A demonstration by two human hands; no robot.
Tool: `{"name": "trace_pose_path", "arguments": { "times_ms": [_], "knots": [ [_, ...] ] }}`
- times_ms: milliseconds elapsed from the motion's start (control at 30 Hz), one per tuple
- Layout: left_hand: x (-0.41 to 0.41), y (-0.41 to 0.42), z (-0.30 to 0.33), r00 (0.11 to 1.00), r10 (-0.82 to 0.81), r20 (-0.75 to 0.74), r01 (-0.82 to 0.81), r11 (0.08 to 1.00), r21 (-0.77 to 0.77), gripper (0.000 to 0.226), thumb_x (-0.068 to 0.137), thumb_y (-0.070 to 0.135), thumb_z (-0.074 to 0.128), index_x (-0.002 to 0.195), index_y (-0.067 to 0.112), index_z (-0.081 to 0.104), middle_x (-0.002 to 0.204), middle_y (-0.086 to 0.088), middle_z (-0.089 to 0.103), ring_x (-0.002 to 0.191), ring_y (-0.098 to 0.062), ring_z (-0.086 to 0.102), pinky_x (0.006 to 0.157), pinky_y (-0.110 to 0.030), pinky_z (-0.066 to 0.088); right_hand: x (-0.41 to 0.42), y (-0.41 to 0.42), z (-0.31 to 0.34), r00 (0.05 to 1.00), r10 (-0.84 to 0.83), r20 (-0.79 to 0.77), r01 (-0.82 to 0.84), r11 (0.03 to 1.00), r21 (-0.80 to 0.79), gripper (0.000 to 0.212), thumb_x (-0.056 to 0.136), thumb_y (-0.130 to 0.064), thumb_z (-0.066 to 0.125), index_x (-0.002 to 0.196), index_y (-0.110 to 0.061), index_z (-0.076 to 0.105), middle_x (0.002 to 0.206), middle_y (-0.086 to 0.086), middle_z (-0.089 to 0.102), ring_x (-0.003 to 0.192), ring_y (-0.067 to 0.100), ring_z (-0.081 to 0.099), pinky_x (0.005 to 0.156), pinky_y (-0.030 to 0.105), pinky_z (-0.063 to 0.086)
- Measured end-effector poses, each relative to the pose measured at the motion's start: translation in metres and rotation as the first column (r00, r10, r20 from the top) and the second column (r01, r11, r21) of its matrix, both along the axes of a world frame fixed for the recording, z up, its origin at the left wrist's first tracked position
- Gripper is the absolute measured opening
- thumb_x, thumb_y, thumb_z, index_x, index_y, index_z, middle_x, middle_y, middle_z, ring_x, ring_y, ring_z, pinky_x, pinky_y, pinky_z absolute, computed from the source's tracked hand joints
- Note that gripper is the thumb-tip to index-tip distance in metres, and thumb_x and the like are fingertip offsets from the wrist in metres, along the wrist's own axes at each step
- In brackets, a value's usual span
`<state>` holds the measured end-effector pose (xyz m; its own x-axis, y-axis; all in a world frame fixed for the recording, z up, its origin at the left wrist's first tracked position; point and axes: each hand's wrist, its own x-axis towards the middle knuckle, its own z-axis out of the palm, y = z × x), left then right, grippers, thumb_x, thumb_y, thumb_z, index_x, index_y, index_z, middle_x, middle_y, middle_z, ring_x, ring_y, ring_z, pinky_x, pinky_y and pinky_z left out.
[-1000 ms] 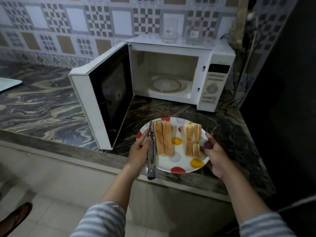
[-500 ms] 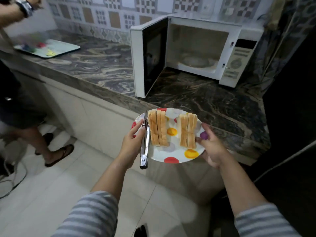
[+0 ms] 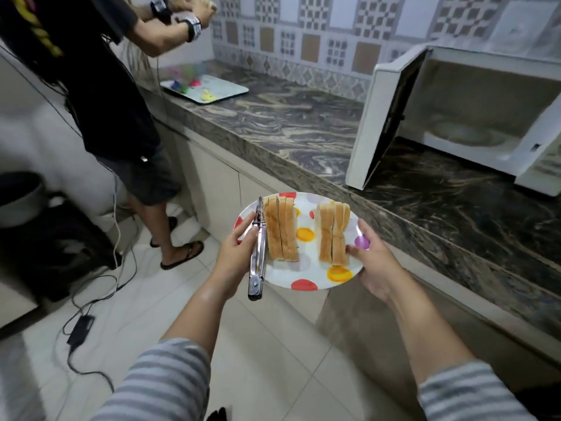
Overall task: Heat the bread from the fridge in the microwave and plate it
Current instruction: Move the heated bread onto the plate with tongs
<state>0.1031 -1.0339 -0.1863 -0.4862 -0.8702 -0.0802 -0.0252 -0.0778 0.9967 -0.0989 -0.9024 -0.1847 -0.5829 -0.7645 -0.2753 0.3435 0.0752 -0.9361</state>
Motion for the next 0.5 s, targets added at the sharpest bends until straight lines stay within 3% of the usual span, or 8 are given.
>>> {"name": "trace_pose_path", "arguments": {
  "times_ms": [133,267,400,500],
  "knots": [
    [0.012,-0.075,0.005,1.000,-0.022,0.016,0.023,0.999,-0.029,0.038,0.100,0.029,0.047,0.137,0.033,0.050,0.123,0.012,0.064,0.103,0.004,0.063,0.072,-0.007,0.048,0.008,-0.072,0.000,0.999,0.041,-0.006,-0.041,0.999,-0.013,0.072,0.092,0.004,0.052,0.148,-0.033,0.028,0.145,0.005,0.047,0.093,0.017,0.066,0.063,0.030,0.055],
    [0.010,-0.148,0.014,0.999,-0.044,0.016,0.045,0.997,-0.058,0.035,0.100,0.026,0.047,0.134,0.033,0.052,0.110,0.023,0.064,0.092,0.012,0.063,0.069,-0.005,0.047,0.011,-0.137,0.006,1.000,0.018,-0.023,-0.019,1.000,-0.020,0.072,0.092,0.003,0.053,0.148,-0.033,0.028,0.144,0.002,0.048,0.096,0.017,0.064,0.062,0.029,0.054],
    [-0.006,-0.215,0.025,0.996,-0.089,0.020,0.090,0.993,-0.074,0.037,0.099,0.029,0.049,0.136,0.032,0.052,0.125,0.014,0.062,0.110,0.000,0.060,0.091,-0.021,0.050,0.005,-0.191,0.016,0.998,-0.016,-0.055,0.014,0.999,-0.052,0.069,0.092,0.004,0.050,0.148,-0.031,0.028,0.135,-0.001,0.056,0.087,0.013,0.065,0.065,0.030,0.052],
    [-0.028,-0.255,0.028,0.994,-0.109,0.011,0.110,0.991,-0.081,0.038,0.099,0.029,0.048,0.137,0.031,0.052,0.128,0.012,0.060,0.112,-0.001,0.059,0.094,-0.023,0.049,-0.011,-0.225,0.024,0.997,-0.040,-0.067,0.036,0.998,-0.056,0.068,0.092,0.005,0.049,0.146,-0.031,0.031,0.128,-0.001,0.061,0.090,0.015,0.065,0.062,0.029,0.054]
  ]
}}
